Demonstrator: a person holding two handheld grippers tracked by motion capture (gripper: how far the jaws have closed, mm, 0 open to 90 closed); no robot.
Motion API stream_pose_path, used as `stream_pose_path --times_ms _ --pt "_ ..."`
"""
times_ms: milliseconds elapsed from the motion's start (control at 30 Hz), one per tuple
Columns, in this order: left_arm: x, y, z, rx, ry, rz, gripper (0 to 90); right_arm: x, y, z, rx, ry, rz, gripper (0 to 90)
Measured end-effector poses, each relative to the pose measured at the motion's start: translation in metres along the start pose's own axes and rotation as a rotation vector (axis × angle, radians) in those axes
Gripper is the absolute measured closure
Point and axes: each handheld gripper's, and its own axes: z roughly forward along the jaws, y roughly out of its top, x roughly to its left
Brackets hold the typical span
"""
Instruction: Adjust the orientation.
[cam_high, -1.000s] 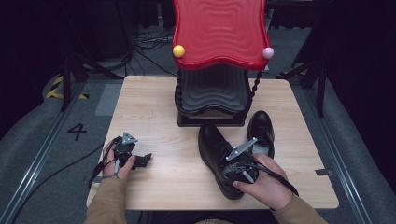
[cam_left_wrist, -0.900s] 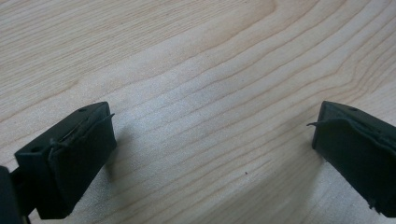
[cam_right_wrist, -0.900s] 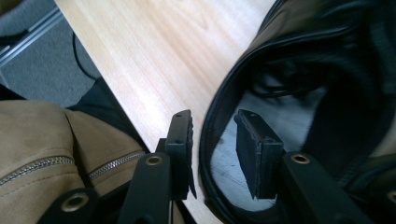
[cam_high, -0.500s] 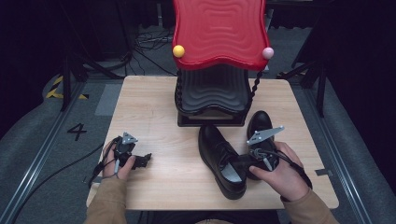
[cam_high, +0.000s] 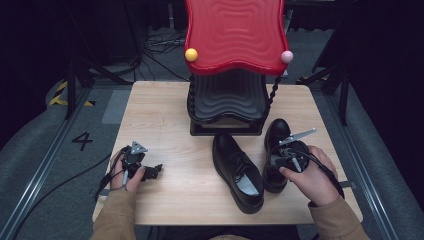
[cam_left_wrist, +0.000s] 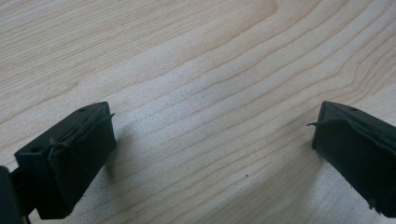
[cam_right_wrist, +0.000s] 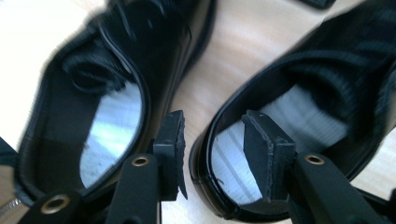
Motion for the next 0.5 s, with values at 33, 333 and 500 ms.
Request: stream_pose_path --times_ms 33,333,500 --pt "0.000 0.000 0.000 0.000 0.000 0.000 0.0 0.000 -0.001 0.004 0.032 -0.005 -0.004 58.3" --pt "0.000 0.000 0.000 -0.001 0.000 0.003 0.0 -0.001 -0.003 0.028 0.149 0.003 -0.009 63.0" --pt "0.000 0.000 0.000 -0.001 -0.001 0.001 0.0 0.002 -0.003 0.036 0.176 0.020 -0.020 73.3"
